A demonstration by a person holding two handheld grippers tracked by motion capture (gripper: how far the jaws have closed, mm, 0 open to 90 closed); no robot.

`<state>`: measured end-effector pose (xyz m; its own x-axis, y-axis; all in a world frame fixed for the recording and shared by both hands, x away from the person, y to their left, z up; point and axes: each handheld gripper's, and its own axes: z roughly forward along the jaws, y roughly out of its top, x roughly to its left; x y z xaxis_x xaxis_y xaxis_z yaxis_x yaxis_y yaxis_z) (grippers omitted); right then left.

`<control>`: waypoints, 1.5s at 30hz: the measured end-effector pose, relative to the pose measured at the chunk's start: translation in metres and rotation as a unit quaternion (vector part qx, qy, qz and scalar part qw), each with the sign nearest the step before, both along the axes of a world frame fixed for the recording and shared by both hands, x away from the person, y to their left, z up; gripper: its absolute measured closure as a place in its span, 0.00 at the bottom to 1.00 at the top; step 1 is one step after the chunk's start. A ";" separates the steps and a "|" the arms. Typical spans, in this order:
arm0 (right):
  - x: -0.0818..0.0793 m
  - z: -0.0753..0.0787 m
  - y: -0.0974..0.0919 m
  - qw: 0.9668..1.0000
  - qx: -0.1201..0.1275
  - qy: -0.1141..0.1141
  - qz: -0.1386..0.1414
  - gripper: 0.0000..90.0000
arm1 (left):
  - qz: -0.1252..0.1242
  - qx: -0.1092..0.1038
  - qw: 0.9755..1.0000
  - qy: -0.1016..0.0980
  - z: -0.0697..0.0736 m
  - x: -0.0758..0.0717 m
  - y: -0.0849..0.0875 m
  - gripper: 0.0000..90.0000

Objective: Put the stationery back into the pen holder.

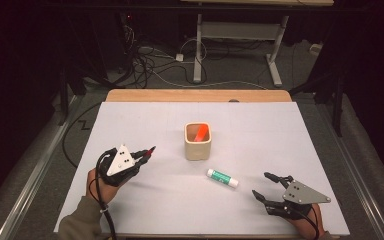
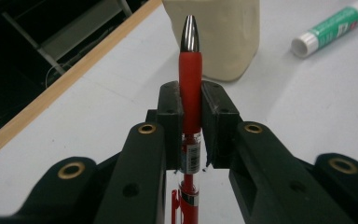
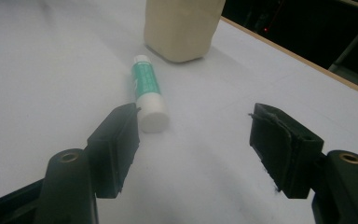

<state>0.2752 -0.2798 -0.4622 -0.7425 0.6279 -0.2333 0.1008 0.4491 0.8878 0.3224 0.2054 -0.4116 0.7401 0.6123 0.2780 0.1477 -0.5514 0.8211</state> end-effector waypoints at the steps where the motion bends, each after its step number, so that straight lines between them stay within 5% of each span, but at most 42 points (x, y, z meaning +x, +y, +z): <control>1: 0.000 0.000 0.000 1.000 0.000 0.000 0.000 0.37 | 0.002 -0.014 1.000 -0.002 0.000 0.000 0.000 0.86; 8: 0.000 0.000 0.000 1.000 -0.001 -0.005 0.000 0.37 | 0.010 -0.092 0.996 -0.007 -0.004 0.003 0.000 0.86; 18: -0.001 0.000 0.000 1.000 -0.004 -0.007 0.000 0.37 | 0.024 -0.151 0.988 -0.027 -0.006 0.000 0.001 0.86; 30: -0.001 0.001 0.000 1.000 -0.004 -0.012 -0.005 0.37 | 0.018 -0.192 0.981 -0.030 -0.006 0.009 -0.010 0.86; 40: -0.001 0.001 -0.001 1.000 -0.004 -0.012 -0.008 0.37 | -0.003 -0.236 0.971 -0.042 0.005 0.024 -0.028 0.86; 45: 0.000 0.000 0.000 1.000 -0.002 -0.008 -0.008 0.37 | -0.012 -0.242 0.969 -0.041 0.006 0.033 -0.040 0.86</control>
